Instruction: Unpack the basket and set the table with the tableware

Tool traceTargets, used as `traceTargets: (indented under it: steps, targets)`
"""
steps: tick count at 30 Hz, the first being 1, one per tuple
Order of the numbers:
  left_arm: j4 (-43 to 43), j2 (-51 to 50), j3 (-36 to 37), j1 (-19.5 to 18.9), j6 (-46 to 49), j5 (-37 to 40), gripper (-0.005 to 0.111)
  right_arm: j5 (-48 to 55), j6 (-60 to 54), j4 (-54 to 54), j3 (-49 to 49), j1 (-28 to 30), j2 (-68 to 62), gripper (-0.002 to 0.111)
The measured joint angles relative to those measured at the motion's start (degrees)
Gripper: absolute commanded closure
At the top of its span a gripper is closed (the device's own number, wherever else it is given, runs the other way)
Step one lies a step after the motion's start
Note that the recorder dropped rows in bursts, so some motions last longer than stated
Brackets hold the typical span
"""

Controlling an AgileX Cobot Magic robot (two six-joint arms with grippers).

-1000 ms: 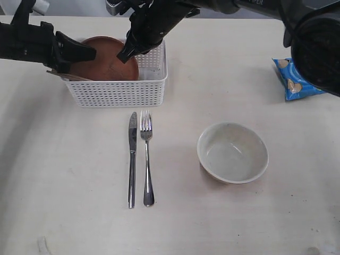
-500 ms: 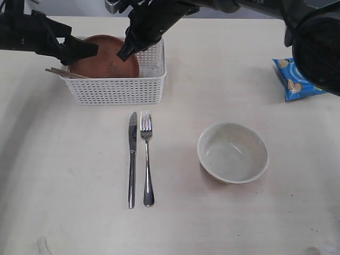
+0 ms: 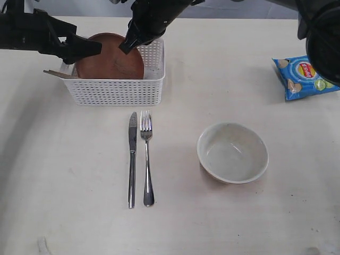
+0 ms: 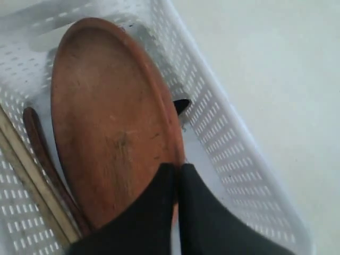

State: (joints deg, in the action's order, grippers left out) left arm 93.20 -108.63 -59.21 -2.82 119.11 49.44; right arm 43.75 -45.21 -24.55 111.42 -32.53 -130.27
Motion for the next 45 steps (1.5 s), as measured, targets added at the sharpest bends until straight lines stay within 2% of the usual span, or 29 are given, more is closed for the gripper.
traceTargets:
  steps: [18, 22, 25, 31, 38, 42, 45]
  targets:
    - [0.0, 0.0, 0.0, 0.0, -0.5, 1.0, 0.01, 3.5, 1.2, 3.5, 3.0, 0.7, 5.7, 0.109]
    - [0.0, 0.0, 0.0, 0.0, -4.7, 1.0, 0.01, 6.6, 3.4, 0.8, 3.0, 1.4, 5.7, 0.109]
    - [-0.4, 0.0, 0.0, 0.0, -9.9, -0.7, 0.016, 8.8, 4.6, -1.2, 3.0, 3.0, 5.0, 0.109]
    - [-1.5, -2.3, -0.3, 1.0, -17.5, -0.7, 0.044, 12.2, 6.1, -4.2, 3.0, 6.0, 4.0, 0.109]
    - [-0.9, -5.3, -1.2, 5.0, -18.1, -0.8, 0.032, 13.3, 6.3, -6.3, 3.0, 6.7, 3.8, 0.109]
    - [-1.2, -6.0, -1.2, 5.4, -18.3, -2.5, 0.035, 13.4, 6.3, -6.5, 3.0, 6.7, 3.8, 0.109]
    - [-1.2, -6.2, -1.2, 5.4, -18.4, -3.1, 0.044, 13.4, 6.3, -6.5, 3.0, 6.7, 3.8, 0.109]
